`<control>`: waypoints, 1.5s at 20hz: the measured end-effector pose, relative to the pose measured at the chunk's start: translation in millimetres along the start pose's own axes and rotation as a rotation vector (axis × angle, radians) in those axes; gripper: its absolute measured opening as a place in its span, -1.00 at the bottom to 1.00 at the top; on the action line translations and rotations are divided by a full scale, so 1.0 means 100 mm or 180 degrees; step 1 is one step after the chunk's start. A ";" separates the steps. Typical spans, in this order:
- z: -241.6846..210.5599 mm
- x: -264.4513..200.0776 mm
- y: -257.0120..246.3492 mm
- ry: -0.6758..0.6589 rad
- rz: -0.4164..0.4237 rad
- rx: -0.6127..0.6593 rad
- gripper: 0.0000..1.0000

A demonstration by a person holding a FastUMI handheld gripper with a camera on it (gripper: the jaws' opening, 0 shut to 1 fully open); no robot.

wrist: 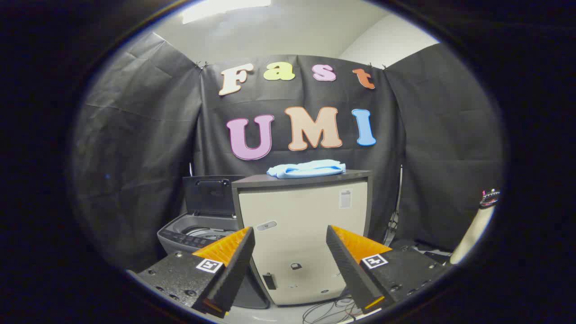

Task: Put the clothes into the washing machine and then close the washing machine lid.

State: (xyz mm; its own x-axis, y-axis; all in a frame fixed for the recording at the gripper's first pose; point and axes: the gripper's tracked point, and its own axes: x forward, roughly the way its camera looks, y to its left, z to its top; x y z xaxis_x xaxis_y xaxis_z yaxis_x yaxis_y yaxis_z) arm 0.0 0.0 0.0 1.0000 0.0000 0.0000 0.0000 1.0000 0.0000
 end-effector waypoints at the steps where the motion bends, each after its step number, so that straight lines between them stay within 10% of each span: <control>1: -0.01 0.00 0.01 0.0001 -0.0002 -0.0006 0.93; 17: -0.10 0.40 0.07 0.0024 -0.0070 0.0042 0.94; 30: 1.17 1.80 -0.30 0.0103 -0.0408 -0.0445 0.94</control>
State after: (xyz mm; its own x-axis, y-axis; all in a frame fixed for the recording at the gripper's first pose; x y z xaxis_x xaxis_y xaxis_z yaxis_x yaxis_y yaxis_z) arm 180.1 -29.5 117.4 0.9913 -0.1298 -0.0234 0.1253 0.9821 -0.1409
